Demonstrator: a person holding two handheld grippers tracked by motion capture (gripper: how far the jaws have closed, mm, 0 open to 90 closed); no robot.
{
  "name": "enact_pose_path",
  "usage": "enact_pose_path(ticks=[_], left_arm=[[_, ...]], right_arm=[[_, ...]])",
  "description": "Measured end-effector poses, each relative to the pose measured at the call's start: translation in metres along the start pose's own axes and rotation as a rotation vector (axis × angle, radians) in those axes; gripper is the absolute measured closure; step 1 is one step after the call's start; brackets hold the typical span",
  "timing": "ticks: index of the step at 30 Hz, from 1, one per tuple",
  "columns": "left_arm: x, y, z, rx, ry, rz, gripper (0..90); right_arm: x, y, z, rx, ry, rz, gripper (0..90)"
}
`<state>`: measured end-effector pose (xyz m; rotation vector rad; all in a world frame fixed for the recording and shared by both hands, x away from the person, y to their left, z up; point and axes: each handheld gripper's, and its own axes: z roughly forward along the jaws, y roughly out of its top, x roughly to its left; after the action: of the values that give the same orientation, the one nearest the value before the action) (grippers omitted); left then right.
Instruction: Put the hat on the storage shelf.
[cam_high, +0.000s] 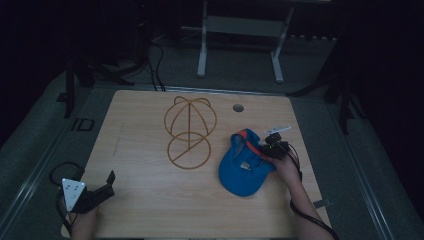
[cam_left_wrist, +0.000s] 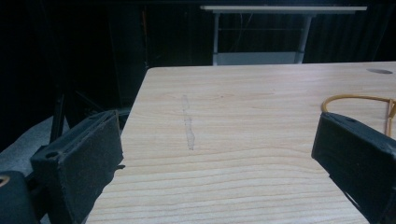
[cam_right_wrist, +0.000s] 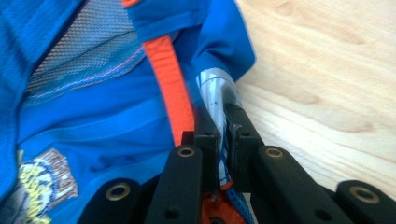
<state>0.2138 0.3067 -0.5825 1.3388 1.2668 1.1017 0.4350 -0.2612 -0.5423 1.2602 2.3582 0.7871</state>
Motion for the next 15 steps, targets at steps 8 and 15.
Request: enact_pose_path(ticks=[8,15], left_arm=[[0.000,0.000,0.001,0.013,-0.005,0.001,2.2],[-0.001,0.001,0.001,0.016,-0.008,0.000,2.2]], right_arm=[[0.002,0.010,-0.028,-0.090,-0.029,-0.015,85.3],[0.007,0.024,-0.058,-0.163,-0.044,-0.055,85.4]])
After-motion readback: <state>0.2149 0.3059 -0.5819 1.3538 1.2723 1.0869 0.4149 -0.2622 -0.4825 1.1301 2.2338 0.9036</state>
